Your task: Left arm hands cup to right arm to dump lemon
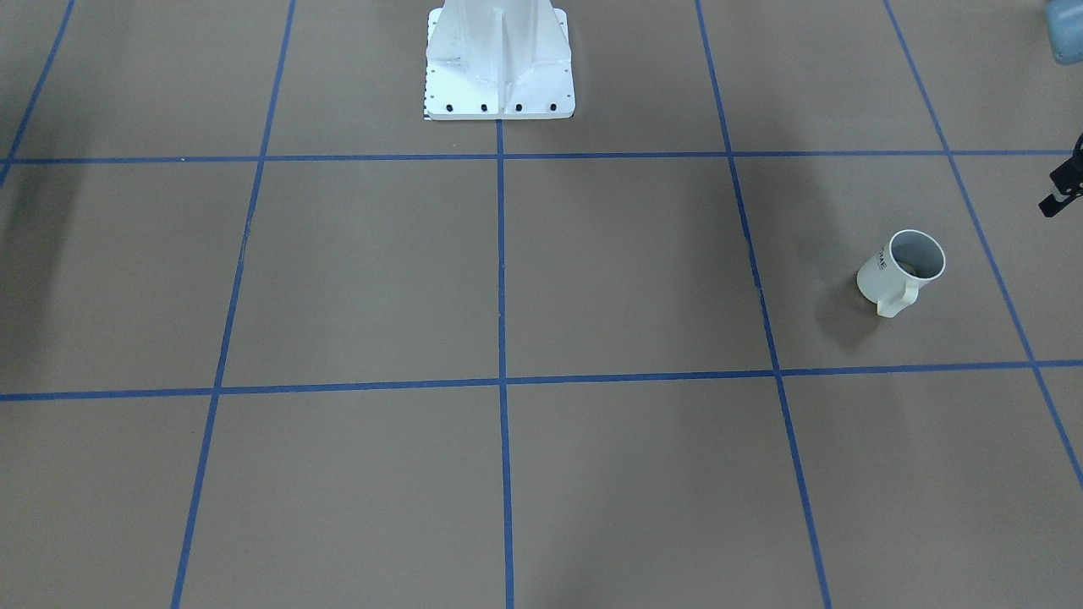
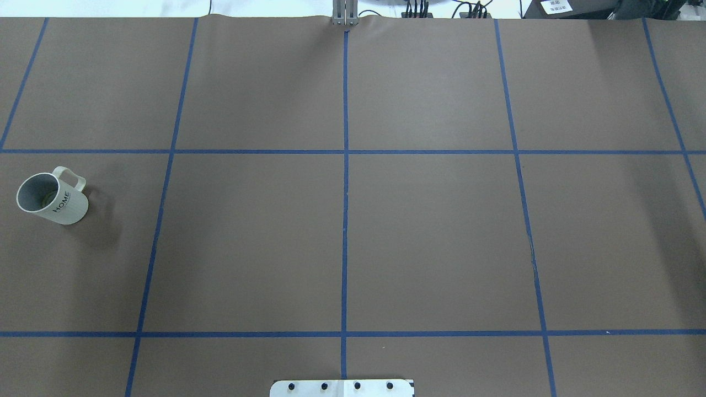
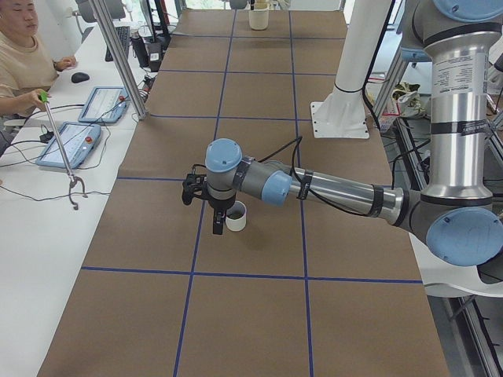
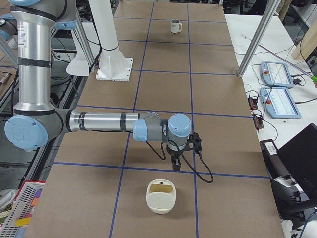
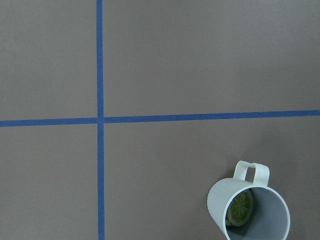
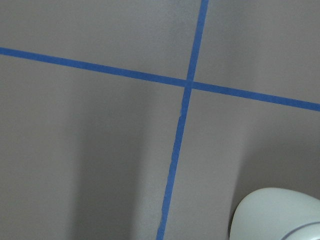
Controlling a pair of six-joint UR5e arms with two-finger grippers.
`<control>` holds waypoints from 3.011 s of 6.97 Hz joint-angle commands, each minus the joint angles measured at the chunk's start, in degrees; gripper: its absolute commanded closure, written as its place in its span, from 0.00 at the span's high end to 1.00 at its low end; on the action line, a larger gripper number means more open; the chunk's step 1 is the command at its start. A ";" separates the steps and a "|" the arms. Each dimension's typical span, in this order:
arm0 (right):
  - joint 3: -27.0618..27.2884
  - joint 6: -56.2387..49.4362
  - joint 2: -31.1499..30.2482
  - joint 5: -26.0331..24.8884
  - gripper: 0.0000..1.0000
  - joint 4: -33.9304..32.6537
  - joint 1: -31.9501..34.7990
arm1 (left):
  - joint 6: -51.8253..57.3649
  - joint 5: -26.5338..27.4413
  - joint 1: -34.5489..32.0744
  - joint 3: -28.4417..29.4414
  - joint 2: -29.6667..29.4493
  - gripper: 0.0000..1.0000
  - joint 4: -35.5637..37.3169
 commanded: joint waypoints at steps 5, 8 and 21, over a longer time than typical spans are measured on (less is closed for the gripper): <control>-1.50 0.86 -0.05 0.53 1.00 4.03 -0.33 | -0.17 0.42 12.06 2.69 0.57 1.00 -1.62; -1.33 0.86 -0.05 1.49 1.00 4.12 -0.42 | -5.71 0.60 16.45 8.85 -1.20 0.98 -9.02; -1.15 22.57 -2.16 5.98 1.00 30.91 -7.24 | -26.81 -1.33 16.54 1.43 -10.47 0.00 -1.95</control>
